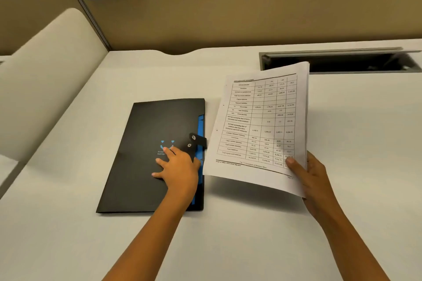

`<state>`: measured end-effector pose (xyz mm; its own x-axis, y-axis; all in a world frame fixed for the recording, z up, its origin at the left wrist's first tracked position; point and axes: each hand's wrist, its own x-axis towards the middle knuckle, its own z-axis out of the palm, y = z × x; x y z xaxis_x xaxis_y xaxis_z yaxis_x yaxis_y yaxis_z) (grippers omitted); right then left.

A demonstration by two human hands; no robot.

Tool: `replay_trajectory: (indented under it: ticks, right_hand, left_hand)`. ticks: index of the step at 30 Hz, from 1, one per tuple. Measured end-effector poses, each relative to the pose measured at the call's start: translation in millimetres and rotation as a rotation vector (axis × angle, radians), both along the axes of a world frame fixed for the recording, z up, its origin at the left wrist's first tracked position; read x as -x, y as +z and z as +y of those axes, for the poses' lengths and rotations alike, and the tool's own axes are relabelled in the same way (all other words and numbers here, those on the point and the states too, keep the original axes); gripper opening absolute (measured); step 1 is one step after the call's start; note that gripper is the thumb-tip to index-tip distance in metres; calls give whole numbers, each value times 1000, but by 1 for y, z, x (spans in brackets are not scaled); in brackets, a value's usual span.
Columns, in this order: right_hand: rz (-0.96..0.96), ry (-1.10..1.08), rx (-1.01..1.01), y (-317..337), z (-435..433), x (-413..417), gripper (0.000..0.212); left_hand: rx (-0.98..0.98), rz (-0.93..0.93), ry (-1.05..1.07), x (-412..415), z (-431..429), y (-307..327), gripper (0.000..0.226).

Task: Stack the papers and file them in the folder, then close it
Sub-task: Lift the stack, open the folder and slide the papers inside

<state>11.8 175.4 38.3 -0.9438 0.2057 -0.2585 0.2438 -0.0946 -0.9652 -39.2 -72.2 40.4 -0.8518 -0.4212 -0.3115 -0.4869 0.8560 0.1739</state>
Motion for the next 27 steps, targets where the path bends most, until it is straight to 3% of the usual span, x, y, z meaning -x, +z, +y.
replay_trajectory:
  ticks: [6,11,16,27]
  right_hand:
    - [-1,23,-37,-4,-1,-2,28]
    - [40,42,-73,5,-1,-3,27]
    - [89,68,-110,20,-6,-5,33]
    - [212,66,-322,57,-53,-14,32]
  left_hand:
    - [13,184,-98,-7,-9,27,37]
    - [-141,354,-133,-11,-32,62,22]
    - [-328,370,-58,-7,-54,74,34]
    - [-363,423,20,-12,-60,92,43]
